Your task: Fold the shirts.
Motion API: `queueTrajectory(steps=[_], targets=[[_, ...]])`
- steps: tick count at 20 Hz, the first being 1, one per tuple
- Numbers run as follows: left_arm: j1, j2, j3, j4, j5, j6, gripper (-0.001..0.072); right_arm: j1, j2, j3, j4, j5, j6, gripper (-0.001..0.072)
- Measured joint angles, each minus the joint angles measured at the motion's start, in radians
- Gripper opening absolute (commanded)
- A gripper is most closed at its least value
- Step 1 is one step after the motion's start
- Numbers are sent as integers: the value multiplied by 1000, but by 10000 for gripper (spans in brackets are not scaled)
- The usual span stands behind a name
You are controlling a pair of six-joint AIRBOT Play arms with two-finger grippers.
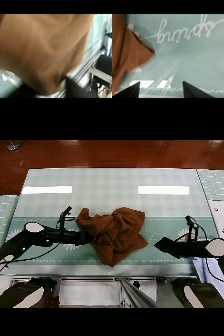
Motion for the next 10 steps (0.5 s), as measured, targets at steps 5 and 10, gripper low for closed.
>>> queueTrajectory(steps=[5,10], targets=[[66,-23,112,-35,-108,87,22,90,-121,-18,40,-37,20,610],[202,-24,191,-37,-213,109,22,211,-308,39,155,-171,-8,610]])
